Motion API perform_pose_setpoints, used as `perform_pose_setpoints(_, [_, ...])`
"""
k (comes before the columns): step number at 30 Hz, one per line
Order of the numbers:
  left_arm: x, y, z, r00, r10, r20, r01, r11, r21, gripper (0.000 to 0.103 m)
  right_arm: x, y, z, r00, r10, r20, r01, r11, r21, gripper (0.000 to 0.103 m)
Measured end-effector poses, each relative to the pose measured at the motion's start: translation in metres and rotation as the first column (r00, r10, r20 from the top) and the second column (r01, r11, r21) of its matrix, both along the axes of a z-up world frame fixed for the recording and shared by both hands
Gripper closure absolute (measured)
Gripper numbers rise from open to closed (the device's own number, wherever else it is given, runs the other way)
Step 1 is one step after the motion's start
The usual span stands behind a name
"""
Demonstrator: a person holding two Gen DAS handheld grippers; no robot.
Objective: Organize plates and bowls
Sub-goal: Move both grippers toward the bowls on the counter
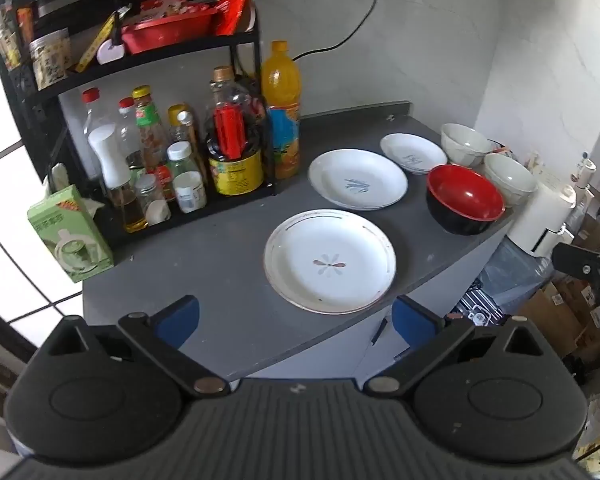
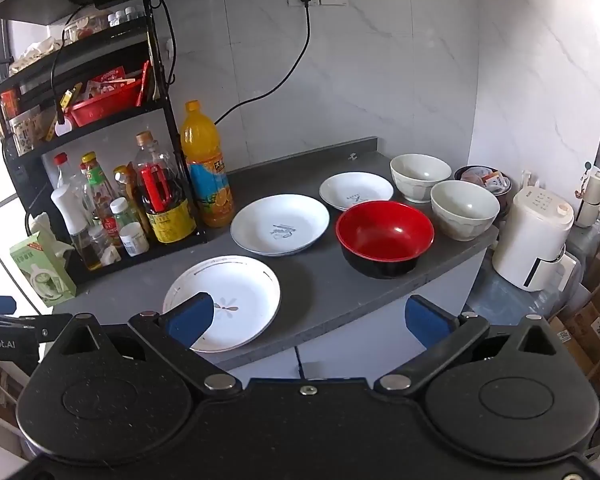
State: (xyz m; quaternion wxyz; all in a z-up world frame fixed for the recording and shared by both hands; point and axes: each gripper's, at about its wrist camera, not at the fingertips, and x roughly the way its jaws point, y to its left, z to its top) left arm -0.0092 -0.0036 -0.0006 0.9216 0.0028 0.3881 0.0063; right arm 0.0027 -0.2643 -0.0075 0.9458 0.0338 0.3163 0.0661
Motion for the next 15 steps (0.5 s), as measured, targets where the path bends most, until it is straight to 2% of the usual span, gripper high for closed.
perform_pose_setpoints(6, [-0.007, -0.003, 0.001, 1.0, -0.007, 0.01, 0.007, 1.0, -0.002, 0.001, -0.002, -0.005, -0.001, 1.0, -0.006, -0.004, 0.006, 1.0, -0.016, 0.0])
perform_pose_setpoints(15, [0.004, -0.021, 0.003, 1.0, 0.01, 0.004, -0.01, 1.0, -0.008, 0.001, -0.003, -0.015, 0.0, 1.0, -0.013, -0.014, 0.013, 1.0, -0.012, 0.0])
